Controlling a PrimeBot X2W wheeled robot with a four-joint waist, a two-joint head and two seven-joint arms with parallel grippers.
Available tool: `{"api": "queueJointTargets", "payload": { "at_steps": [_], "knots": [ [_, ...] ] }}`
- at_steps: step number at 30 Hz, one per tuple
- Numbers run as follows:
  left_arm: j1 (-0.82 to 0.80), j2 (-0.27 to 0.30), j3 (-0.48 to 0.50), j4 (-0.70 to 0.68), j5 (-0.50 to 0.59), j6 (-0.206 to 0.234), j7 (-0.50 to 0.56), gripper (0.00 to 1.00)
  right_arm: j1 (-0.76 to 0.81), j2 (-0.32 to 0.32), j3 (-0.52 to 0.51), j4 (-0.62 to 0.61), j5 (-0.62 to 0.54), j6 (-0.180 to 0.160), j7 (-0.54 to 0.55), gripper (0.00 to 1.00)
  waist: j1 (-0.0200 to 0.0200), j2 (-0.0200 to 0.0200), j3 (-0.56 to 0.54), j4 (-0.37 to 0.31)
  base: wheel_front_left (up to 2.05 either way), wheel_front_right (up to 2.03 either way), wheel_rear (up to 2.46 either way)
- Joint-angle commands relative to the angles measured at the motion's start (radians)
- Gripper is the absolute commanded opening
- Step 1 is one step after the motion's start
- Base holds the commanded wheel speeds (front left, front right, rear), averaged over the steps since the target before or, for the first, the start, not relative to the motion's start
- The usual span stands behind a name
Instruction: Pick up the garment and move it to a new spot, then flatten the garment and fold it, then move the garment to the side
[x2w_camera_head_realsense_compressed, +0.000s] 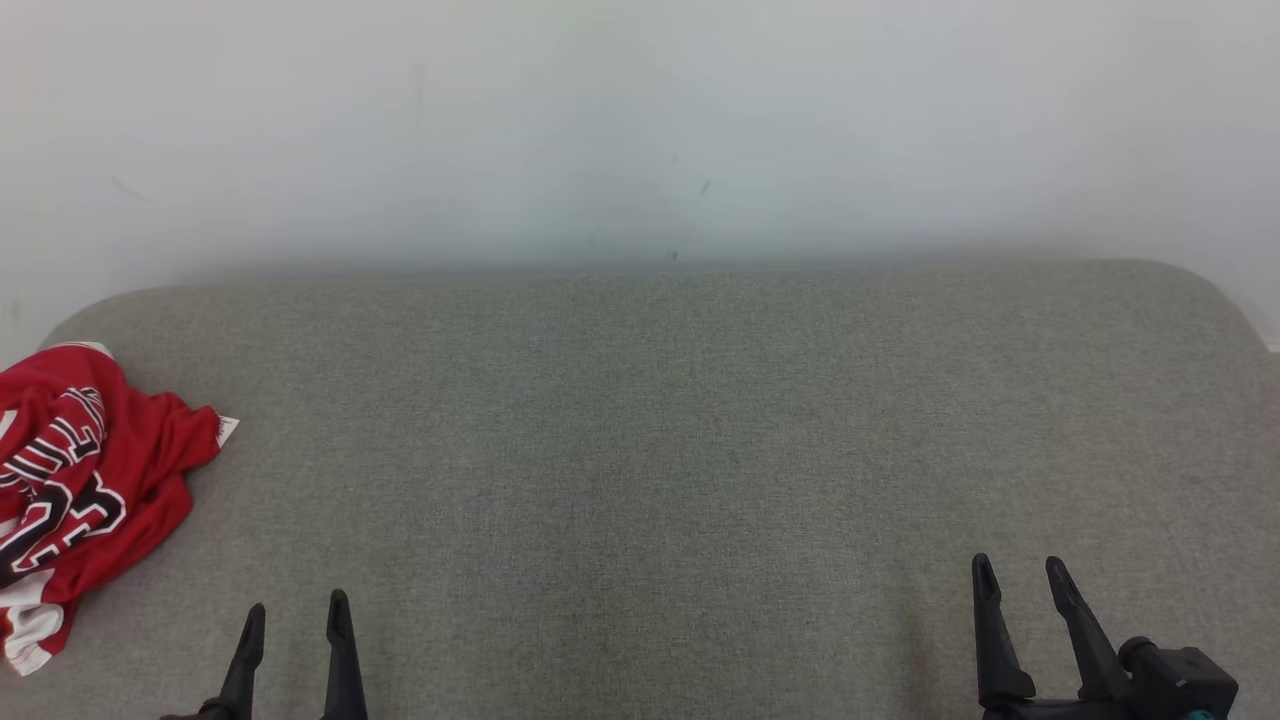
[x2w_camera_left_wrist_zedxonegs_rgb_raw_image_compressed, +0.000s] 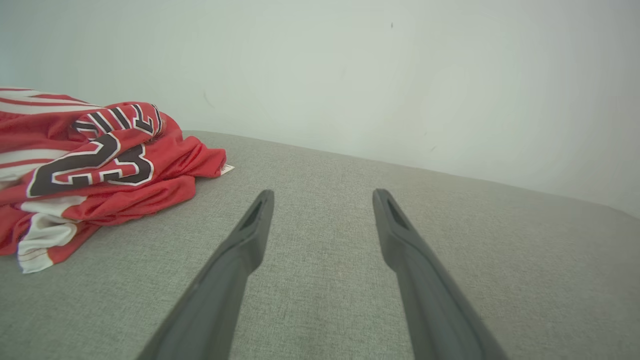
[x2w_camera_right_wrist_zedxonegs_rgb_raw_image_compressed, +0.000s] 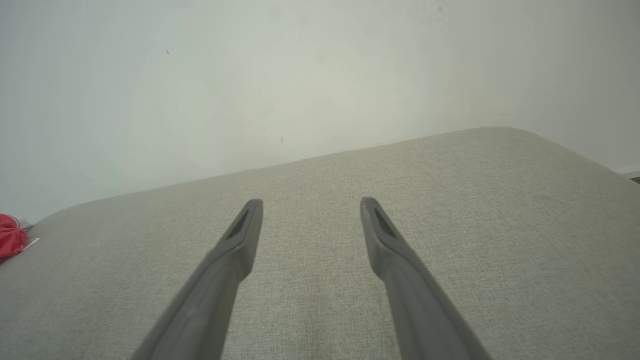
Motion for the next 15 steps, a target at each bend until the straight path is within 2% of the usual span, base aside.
{"api": "queueJointTargets", "payload": {
  "at_steps": [1,11,15],
  "knots": [
    [0.004,0.006,0.001,0.002,0.032,-0.001,-0.009,1.0,-0.001,-0.006,0.003,-0.004,-0.031,0.004,-0.01,1.0,0.0,0.0,0.0,-0.001,0.0,0.0,0.0],
    [-0.008,0.015,-0.004,0.019,0.108,0.0,-0.022,1.0,-0.003,-0.006,0.009,0.01,-0.111,0.004,-0.034,1.0,0.0,0.0,-0.003,-0.004,0.0,0.0,0.0],
    [-0.009,0.026,-0.023,0.019,0.127,-0.037,-0.028,1.0,-0.004,-0.006,0.002,0.01,-0.134,0.004,-0.044,1.0,0.0,0.0,-0.006,-0.005,0.0,0.0,0.0]
  ]
}}
